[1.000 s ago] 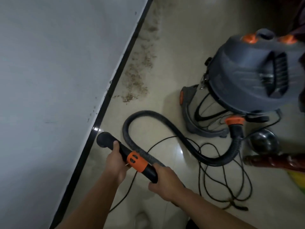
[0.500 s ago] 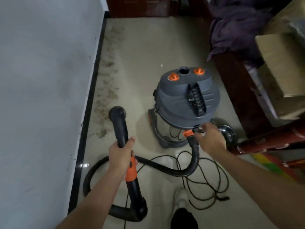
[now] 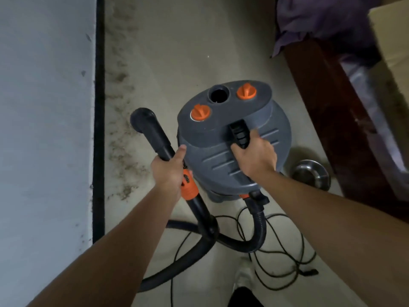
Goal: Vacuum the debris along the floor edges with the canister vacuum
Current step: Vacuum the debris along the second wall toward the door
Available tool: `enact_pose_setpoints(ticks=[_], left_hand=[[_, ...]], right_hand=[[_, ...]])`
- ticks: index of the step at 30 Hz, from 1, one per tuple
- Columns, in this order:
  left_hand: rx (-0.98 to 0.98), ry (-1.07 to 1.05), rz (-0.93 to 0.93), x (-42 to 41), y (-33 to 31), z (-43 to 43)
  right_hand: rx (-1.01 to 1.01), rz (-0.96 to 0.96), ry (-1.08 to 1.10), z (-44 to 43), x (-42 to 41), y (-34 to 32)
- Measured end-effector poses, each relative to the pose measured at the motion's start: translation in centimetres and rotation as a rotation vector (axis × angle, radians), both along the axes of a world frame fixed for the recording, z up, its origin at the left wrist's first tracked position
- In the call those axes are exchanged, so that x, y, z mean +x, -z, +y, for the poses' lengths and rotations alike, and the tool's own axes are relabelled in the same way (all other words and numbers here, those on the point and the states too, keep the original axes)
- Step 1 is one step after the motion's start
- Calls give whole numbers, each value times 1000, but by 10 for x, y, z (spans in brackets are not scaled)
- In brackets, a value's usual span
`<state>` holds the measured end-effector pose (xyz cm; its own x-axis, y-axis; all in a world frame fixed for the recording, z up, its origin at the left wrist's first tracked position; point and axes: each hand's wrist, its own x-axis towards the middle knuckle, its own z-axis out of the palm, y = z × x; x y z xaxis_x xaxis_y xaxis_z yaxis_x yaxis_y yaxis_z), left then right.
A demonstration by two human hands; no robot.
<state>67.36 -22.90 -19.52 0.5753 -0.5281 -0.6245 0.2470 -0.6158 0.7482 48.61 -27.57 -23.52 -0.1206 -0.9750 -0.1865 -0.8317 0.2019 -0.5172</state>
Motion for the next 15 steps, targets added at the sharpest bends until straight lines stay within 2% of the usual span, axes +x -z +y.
enact_pose_setpoints(ticks=[7, 15], left_hand=[[89, 26, 40, -3, 15, -85], [121, -50, 69, 15, 41, -170]], right_hand=[[-30, -3, -49, -100, 20, -2], [-78, 9, -10, -203, 50, 3]])
